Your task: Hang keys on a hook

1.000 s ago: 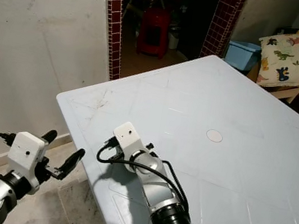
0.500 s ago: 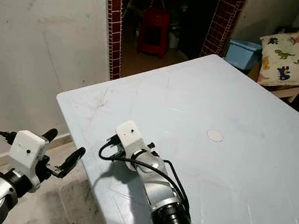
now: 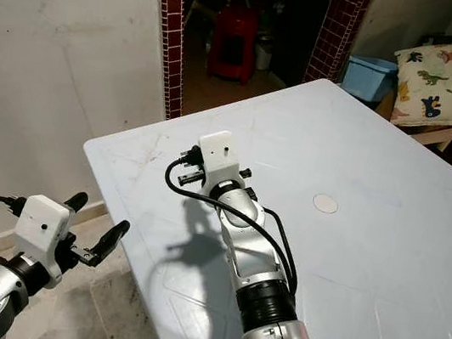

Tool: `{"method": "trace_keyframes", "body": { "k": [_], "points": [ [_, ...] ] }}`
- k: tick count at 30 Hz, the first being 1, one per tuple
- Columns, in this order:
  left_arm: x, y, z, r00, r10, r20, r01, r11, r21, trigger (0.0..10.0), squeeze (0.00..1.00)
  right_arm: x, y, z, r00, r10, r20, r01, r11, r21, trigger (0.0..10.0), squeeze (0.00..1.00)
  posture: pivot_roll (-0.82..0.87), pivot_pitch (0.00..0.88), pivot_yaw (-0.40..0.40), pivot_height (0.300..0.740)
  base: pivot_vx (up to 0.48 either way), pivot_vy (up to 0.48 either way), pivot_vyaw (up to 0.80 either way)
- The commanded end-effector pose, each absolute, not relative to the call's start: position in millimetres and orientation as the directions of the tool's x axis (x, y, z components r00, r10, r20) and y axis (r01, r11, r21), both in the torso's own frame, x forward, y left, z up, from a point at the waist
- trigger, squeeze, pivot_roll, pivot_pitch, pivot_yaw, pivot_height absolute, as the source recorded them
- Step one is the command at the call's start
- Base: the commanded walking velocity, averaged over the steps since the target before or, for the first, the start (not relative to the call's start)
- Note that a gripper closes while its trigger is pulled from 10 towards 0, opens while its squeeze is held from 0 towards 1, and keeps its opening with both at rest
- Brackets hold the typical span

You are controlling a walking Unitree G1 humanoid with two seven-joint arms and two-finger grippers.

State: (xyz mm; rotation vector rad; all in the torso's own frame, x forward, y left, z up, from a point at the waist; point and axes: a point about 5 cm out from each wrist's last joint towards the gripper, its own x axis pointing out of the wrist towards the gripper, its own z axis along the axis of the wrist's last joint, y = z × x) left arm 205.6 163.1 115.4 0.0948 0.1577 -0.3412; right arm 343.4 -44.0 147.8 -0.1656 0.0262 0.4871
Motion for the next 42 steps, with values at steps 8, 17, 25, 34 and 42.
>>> {"method": "trace_keyframes", "body": {
  "k": [8, 17, 25, 34, 42],
  "points": [
    [206.5, 165.6, 115.5, 0.931, -0.322, -0.173, 0.34, 0.936, 0.089, 10.0, 0.0, 344.3, -47.0, 151.8, 0.884, 0.465, -0.037, -0.466, 0.874, -0.137, 0.0, 0.0, 0.15, 0.0, 0.041, 0.74, 0.0, 0.0, 0.0],
    [211.5, 175.5, 114.8, 0.964, -0.21, -0.163, 0.234, 0.962, 0.142, 10.0, 0.0, 321.2, -18.2, 141.5, 0.775, 0.626, -0.089, -0.63, 0.753, -0.19, 10.0, 1.0, 0.15, 0.0, 0.04, 0.74, 0.0, 0.0, 0.0],
    [209.9, 202.2, 106.5, 0.974, -0.08, -0.211, 0.106, 0.988, 0.115, 10.0, 0.0, 315.0, -9.4, 125.9, 0.773, 0.614, -0.159, -0.634, 0.748, -0.197, 10.0, 1.0, 0.16, 0.0, 0.037, 0.74, 0.0, 0.0, 0.0],
    [210.1, 196.4, 104.3, 0.971, -0.104, -0.215, 0.131, 0.985, 0.114, 10.0, 0.0, 323.4, -17.8, 128.6, 0.8, 0.576, -0.166, -0.599, 0.766, -0.231, 10.0, 1.0, 0.16, 0.0, 0.034, 0.74, 0.0, 0.0, 0.0],
    [210.4, 194.8, 103.5, 0.967, -0.126, -0.222, 0.153, 0.983, 0.106, 10.0, 0.0, 315.4, -13.4, 111.6, 0.763, 0.591, -0.263, -0.643, 0.739, -0.203, 10.0, 1.0, 0.16, 0.0, 0.032, 0.74, 0.0, 0.0, 0.0]
  ]
}}
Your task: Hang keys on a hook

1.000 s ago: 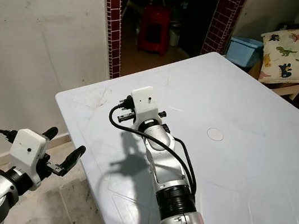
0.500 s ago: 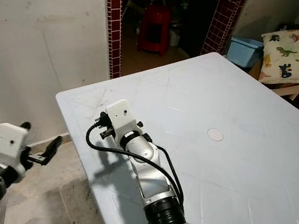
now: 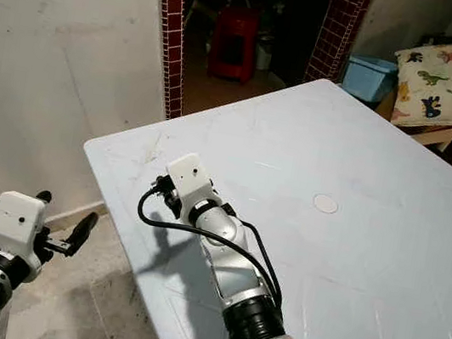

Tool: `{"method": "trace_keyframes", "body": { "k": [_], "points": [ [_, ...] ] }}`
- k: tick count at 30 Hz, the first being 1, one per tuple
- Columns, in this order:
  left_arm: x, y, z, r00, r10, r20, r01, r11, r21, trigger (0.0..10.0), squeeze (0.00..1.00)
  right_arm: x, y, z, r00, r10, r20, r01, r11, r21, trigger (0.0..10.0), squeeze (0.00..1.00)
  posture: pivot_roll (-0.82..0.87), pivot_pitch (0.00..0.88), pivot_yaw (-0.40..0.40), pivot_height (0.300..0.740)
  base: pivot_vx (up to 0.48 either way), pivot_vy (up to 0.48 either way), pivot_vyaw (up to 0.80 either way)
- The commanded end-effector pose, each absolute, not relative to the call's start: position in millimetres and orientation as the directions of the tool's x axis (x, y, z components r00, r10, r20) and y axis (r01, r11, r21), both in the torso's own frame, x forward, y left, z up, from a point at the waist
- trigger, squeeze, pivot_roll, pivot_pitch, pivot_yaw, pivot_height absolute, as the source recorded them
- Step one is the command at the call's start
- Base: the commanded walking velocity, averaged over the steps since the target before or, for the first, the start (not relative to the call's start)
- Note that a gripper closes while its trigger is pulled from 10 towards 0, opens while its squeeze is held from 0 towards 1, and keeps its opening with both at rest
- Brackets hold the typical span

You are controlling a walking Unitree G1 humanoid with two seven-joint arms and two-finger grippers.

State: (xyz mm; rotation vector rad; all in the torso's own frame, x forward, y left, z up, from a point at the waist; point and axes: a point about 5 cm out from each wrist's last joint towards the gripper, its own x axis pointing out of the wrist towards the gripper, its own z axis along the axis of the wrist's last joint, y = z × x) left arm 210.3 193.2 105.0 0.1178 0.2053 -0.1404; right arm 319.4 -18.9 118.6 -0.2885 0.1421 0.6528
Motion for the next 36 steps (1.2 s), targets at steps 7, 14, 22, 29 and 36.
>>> {"method": "trace_keyframes", "body": {
  "k": [7, 14, 22, 29, 36],
  "points": [
    [211.2, 193.1, 104.3, 0.966, -0.136, -0.218, 0.161, 0.981, 0.104, 10.0, 0.0, 312.0, -12.2, 95.1, 0.747, 0.567, -0.347, -0.653, 0.723, -0.225, 10.0, 0.0, 0.16, 0.0, 0.03, 0.74, 0.0, 0.0, 0.0],
    [210.9, 192.7, 104.5, 0.966, -0.136, -0.218, 0.162, 0.981, 0.103, 10.0, 0.0, 311.0, -20.4, 81.0, 0.738, 0.524, -0.426, -0.652, 0.716, -0.249, 10.0, 0.0, 0.16, 0.0, 0.029, 0.74, 0.0, 0.0, 0.0],
    [211.2, 191.4, 104.1, 0.965, -0.144, -0.219, 0.169, 0.981, 0.1, 10.0, 0.0, 311.1, -22.7, 75.5, 0.735, 0.509, -0.449, -0.645, 0.729, -0.229, 8.9, 0.0, 0.16, 0.0, 0.032, 0.74, 0.0, 0.0, 0.0],
    [211.8, 190.8, 103.6, 0.965, -0.145, -0.22, 0.169, 0.981, 0.099, 10.0, 0.0, 311.3, -27.2, 67.0, 0.726, 0.492, -0.481, -0.63, 0.756, -0.178, 0.0, 0.0, 0.16, 0.0, 0.03, 0.74, 0.0, 0.0, 0.0],
    [212.7, 190.3, 103.6, 0.965, -0.144, -0.22, 0.169, 0.981, 0.098, 10.0, 0.0, 313.0, -29.2, 66.1, 0.724, 0.488, -0.488, -0.628, 0.759, -0.172, 0.0, 0.0, 0.16, 0.0, 0.027, 0.74, 0.0, 0.0, 0.0]
  ]
}}
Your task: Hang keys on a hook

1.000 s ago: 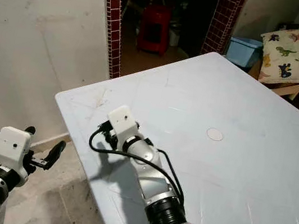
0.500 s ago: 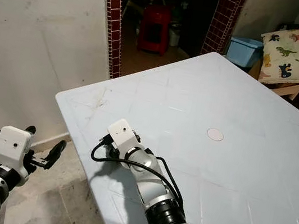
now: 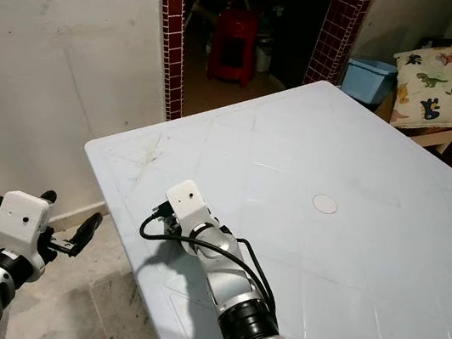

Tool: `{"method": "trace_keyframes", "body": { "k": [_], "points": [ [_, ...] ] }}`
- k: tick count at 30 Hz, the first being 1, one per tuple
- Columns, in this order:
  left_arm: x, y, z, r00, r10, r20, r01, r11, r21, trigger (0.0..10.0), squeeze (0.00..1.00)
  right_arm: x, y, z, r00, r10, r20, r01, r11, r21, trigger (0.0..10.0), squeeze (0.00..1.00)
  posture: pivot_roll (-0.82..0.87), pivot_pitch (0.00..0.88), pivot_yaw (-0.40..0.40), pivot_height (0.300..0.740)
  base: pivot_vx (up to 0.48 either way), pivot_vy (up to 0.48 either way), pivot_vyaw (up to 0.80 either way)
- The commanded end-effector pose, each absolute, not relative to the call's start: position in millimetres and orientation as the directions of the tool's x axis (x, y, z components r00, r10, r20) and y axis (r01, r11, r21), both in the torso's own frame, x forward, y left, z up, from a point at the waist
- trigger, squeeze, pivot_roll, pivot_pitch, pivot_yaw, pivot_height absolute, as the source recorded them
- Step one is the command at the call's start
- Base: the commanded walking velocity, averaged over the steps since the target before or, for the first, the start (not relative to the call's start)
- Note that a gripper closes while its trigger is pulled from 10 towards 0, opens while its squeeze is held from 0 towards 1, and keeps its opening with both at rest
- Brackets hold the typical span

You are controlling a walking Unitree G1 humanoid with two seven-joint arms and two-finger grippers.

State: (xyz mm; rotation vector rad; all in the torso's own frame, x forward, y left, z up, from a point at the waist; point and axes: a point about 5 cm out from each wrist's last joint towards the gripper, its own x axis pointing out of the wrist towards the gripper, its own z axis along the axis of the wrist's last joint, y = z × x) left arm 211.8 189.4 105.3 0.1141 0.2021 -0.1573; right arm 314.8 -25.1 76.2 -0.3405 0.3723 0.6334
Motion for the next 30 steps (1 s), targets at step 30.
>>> {"method": "trace_keyframes", "body": {
  "k": [30],
  "points": [
    [212.8, 189.7, 102.4, 0.964, -0.145, -0.221, 0.17, 0.98, 0.102, 10.0, 0.0, 305.8, -72.6, 78.6, 0.711, 0.491, -0.503, -0.676, 0.676, -0.294, 0.0, 0.0, 0.15, 0.0, 0.028, 0.74, 0.0, 0.0, 0.0]
  ]
}}
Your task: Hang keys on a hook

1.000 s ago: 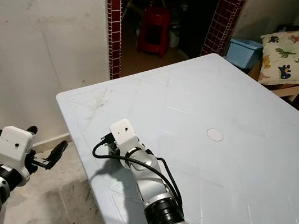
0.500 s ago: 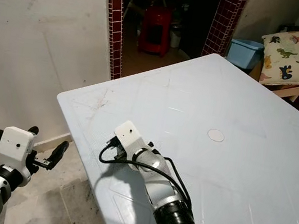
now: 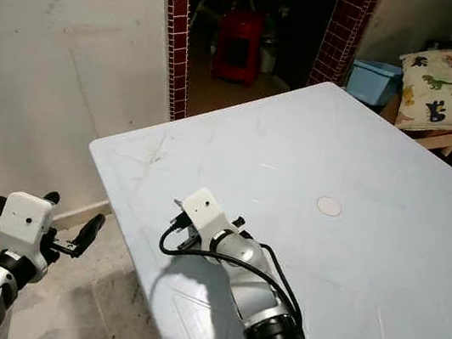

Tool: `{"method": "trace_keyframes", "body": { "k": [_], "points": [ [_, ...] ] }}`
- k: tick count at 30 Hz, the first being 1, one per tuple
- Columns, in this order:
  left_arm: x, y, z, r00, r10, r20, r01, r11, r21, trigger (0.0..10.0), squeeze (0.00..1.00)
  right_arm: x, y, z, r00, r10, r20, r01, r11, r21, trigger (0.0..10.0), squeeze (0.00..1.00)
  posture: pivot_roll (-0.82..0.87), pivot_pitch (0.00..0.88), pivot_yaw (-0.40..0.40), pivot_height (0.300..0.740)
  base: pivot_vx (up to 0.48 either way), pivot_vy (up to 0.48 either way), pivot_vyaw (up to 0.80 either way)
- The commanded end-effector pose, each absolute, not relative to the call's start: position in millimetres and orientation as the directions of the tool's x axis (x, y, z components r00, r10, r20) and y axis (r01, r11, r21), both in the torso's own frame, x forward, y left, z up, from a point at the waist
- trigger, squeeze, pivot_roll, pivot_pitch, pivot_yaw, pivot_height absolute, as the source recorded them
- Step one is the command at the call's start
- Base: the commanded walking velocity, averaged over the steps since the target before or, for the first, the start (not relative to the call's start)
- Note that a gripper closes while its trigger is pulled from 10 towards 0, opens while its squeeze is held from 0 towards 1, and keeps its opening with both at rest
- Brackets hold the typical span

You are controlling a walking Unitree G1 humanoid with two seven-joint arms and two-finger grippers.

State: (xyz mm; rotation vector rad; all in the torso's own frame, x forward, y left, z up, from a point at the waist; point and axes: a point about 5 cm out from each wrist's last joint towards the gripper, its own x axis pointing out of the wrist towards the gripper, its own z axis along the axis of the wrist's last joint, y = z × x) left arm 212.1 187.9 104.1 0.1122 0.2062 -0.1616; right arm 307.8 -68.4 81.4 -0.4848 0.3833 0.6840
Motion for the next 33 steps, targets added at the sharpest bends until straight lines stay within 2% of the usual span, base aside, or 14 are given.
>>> {"method": "trace_keyframes", "body": {
  "k": [1, 8, 10, 12, 16, 33],
  "points": [
    [212.8, 189.6, 102.2, 0.964, -0.146, -0.222, 0.172, 0.98, 0.101, 10.0, 0.0, 306.0, -77.2, 80.0, 0.716, 0.488, -0.5, -0.672, 0.675, -0.304, 0.0, 0.0, 0.14, 0.0, 0.03, 0.74, 0.0, 0.0, 0.0],
    [213.4, 189.8, 101.9, 0.964, -0.149, -0.221, 0.175, 0.979, 0.102, 10.0, 0.0, 310.1, -87.9, 94.4, 0.772, 0.483, -0.414, -0.62, 0.718, -0.317, 0.0, 0.0, 0.14, 0.0, 0.032, 0.74, 0.0, 0.0, 0.0],
    [213.7, 189.5, 101.8, 0.964, -0.15, -0.221, 0.176, 0.979, 0.103, 10.0, 0.0, 312.2, -86.0, 103.7, 0.794, 0.501, -0.343, -0.598, 0.746, -0.295, 0.0, 0.0, 0.13, 0.0, 0.034, 0.74, 0.0, 0.0, 0.0],
    [214.2, 188.8, 102.0, 0.963, -0.154, -0.22, 0.18, 0.978, 0.104, 10.0, 0.0, 314.8, -83.0, 120.1, 0.829, 0.519, -0.208, -0.558, 0.787, -0.263, 0.0, 0.0, 0.14, 0.0, 0.034, 0.74, 0.0, 0.0, 0.0],
    [214.4, 189.2, 102.0, 0.964, -0.154, -0.219, 0.18, 0.978, 0.105, 10.0, 0.0, 315.9, -82.6, 127.5, 0.846, 0.513, -0.147, -0.534, 0.816, -0.223, 0.0, 0.0, 0.14, 0.0, 0.035, 0.74, 0.0, 0.0, 0.0],
    [227.8, 185.7, 107.5, 0.973, -0.154, -0.173, 0.175, 0.978, 0.112, 10.0, 0.0, 323.3, -66.3, 146.6, 0.81, 0.583, -0.062, -0.576, 0.77, -0.275, 0.0, 0.0, 0.14, 0.0, 0.012, 0.74, 0.0, 0.0, 0.0]
  ]
}}
